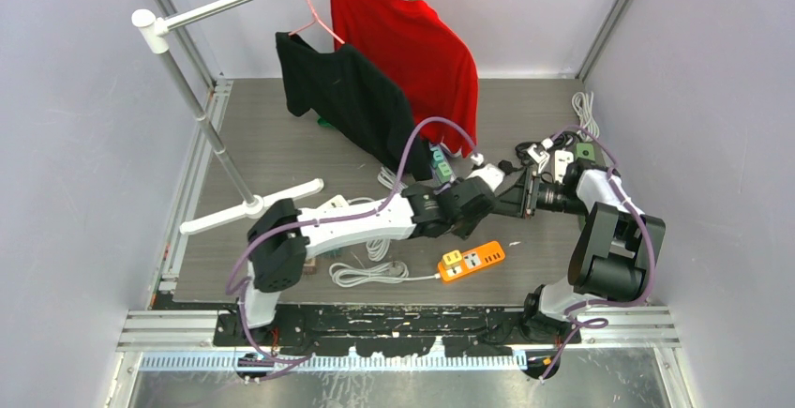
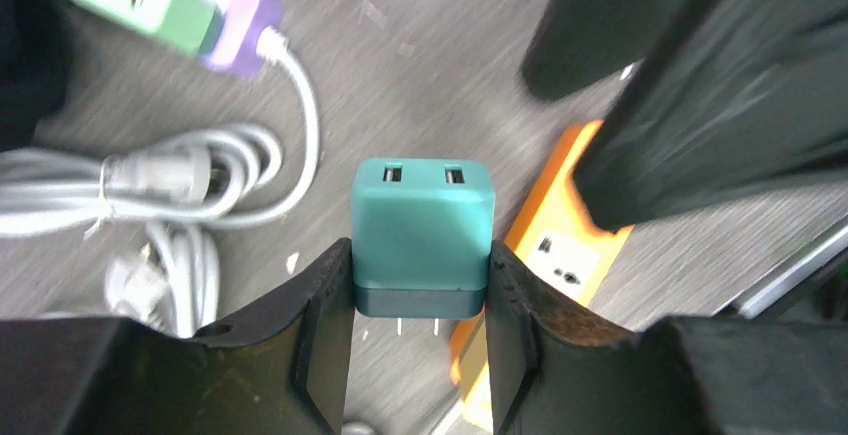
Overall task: Pull the plug off the socket
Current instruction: Place the plug at the center of the board.
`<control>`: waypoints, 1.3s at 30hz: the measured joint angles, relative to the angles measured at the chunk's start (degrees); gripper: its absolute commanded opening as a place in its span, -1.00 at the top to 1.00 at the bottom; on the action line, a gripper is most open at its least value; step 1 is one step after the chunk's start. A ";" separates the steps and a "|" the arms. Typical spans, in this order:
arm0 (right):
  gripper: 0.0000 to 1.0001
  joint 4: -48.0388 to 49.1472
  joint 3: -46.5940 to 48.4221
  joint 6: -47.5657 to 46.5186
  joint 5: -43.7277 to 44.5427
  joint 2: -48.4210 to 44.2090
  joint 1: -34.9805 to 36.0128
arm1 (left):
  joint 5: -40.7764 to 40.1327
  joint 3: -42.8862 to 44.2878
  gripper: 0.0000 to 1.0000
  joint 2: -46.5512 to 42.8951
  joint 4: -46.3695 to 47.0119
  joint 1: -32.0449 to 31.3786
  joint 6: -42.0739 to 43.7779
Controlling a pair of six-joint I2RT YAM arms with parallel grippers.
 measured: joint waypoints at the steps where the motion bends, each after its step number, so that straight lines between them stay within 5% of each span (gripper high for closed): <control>1: -0.34 -0.81 0.00 -1.16 0.04 0.00 -0.11 | 0.07 -2.10 1.00 -1.27 -0.09 0.09 0.00; 11: -0.35 -5.40 0.09 -7.72 0.59 0.02 -1.60 | -0.13 -20.39 1.00 -16.52 -0.31 0.31 -4.57; 22: -0.35 -6.10 0.13 -9.46 0.74 0.87 -2.12 | -10.58 -22.80 1.00 -17.46 -17.35 0.31 -15.85; 39: -0.35 -6.25 0.13 -10.45 1.11 1.16 -2.51 | -16.15 -35.26 1.00 -25.27 -19.69 5.73 -22.82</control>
